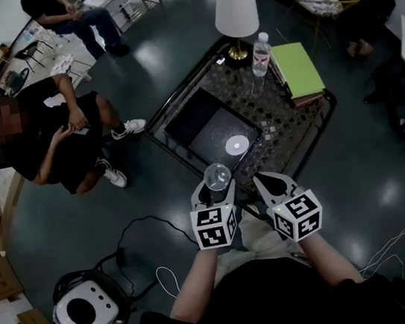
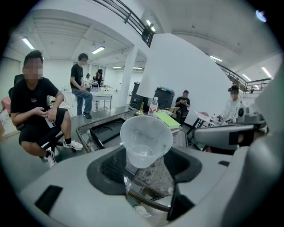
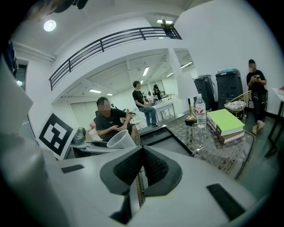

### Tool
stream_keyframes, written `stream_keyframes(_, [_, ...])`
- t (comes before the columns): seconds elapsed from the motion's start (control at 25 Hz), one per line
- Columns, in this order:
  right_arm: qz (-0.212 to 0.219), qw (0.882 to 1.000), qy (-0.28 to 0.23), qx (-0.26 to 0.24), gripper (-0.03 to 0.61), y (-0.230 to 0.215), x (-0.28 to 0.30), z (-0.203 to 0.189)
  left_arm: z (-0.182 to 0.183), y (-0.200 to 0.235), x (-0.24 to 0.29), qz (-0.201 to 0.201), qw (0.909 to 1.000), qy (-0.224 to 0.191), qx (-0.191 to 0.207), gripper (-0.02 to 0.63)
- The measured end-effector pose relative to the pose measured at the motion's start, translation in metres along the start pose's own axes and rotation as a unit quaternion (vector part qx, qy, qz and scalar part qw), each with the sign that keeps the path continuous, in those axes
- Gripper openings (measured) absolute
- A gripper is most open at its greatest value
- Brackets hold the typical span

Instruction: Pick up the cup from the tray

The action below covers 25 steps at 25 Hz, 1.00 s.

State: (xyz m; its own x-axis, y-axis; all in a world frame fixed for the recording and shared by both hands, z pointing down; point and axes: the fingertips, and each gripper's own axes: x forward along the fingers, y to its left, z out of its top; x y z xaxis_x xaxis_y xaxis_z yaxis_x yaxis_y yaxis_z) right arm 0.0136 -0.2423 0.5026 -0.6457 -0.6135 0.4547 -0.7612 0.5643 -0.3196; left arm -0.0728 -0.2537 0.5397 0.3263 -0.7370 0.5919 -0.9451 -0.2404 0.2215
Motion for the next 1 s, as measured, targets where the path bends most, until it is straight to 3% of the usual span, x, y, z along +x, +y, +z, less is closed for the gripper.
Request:
stream_keyframes(0.52, [0.014,0.999,-0.005,-0.031,0.011,0.025,-0.017,-0.004,-0.003,-0.008,-0.057,-0.018,0.9994,-0.029,0.002,0.268])
stream_keyframes(1.0, [0.013,0.999,-0.007,-0.047,0.011,0.033,-0.023,-0.003,-0.003,-0.008,-0.071,-0.016,0.9992,-0.037,0.001,0.268])
